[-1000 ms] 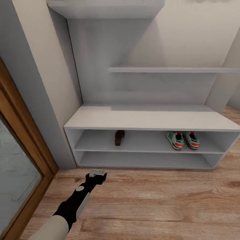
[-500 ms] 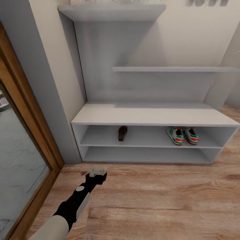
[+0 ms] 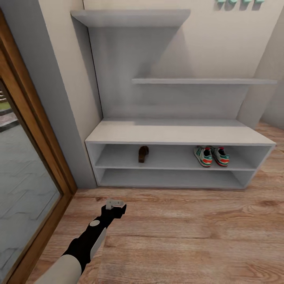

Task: Pick up the two gym shoes and the two sandals from the corridor floor and place them onto the hallstand (shoe rack) in the corridor, making sure they are on the rack and not on the floor. Arrange them so the two gym shoes are next to each other and the two sandals are next to each other.

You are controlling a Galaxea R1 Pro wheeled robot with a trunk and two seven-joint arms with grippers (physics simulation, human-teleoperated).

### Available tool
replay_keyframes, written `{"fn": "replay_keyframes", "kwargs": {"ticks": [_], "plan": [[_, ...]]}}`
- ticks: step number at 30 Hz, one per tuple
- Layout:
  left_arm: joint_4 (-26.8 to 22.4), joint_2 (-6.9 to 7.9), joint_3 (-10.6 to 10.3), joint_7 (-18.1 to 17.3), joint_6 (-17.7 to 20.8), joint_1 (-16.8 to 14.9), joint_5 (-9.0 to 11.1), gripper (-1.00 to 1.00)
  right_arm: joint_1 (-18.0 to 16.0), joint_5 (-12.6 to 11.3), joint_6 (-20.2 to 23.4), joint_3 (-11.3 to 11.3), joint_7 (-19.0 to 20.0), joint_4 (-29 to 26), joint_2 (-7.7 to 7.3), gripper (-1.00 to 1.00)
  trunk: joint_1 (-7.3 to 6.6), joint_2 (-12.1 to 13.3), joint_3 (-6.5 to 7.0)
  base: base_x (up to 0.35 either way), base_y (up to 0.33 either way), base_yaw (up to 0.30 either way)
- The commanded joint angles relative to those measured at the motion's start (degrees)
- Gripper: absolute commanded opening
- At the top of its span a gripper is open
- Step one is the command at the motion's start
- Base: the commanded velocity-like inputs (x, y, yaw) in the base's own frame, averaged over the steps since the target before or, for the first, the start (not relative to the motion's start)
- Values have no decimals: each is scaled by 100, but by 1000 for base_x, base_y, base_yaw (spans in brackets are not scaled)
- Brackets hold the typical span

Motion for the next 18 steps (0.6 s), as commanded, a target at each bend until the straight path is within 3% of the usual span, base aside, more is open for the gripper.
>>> {"fn": "replay_keyframes", "kwargs": {"ticks": [1,6,15,18], "plan": [[1,2,-11,-10,0,-3,60,100,-9,45,31,-13,18,-7,3,-100,-1,-2,-5,-5,-1,0],[1,2,-12,-12,0,-3,60,100,-9,46,31,-13,21,-7,5,-100,-1,-2,-5,-54,-1,0],[-27,12,2,-14,0,-3,52,100,-9,53,33,-13,22,-7,8,-100,-1,-2,-5,-173,0,0],[-54,94,17,-204,0,-3,51,100,-9,53,32,-10,26,-7,8,-100,-1,-2,-5,-23,0,0]]}}
